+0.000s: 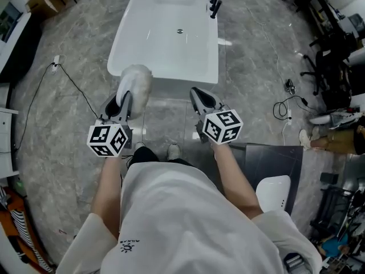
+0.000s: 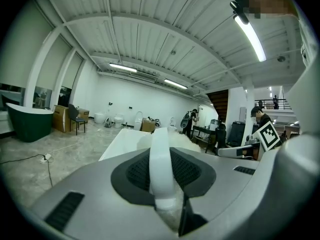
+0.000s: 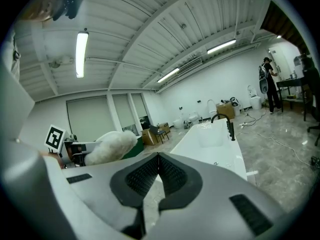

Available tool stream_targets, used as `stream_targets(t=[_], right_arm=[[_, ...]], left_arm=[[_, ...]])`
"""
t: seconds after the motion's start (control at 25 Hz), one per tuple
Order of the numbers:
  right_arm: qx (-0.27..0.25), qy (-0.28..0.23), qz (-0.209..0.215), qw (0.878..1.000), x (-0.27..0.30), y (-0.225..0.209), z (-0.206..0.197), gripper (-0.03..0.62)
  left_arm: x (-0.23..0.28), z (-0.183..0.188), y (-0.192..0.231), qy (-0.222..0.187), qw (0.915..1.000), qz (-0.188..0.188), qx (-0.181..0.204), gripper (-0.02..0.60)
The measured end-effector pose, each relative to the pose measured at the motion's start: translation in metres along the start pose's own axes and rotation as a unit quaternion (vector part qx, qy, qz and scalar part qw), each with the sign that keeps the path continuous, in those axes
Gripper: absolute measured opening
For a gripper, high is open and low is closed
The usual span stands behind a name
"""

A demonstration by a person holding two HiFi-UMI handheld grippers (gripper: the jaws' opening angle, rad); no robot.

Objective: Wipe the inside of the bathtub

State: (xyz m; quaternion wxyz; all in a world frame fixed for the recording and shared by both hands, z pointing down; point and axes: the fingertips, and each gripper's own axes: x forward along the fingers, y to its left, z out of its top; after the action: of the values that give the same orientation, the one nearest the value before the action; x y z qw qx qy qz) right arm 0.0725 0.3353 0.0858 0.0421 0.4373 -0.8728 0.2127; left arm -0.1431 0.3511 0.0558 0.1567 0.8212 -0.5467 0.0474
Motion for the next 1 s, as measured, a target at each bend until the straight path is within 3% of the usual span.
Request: stream_targets(t=[0.56, 1.0], right_arm=[[-0.01, 0.018, 0.011, 1.0, 0.009, -0.018, -0.004, 0.02], [-0.018, 0.027, 0.009, 0.999, 0.078, -0.036, 0.012, 0.02]], left_arm=[[0.029, 0.003, 0.013, -0.002, 0.9999, 0.011, 0.001, 0.098], [0.098, 0.015, 0.052, 0.009, 0.9998, -0.015, 0.007, 0.098]])
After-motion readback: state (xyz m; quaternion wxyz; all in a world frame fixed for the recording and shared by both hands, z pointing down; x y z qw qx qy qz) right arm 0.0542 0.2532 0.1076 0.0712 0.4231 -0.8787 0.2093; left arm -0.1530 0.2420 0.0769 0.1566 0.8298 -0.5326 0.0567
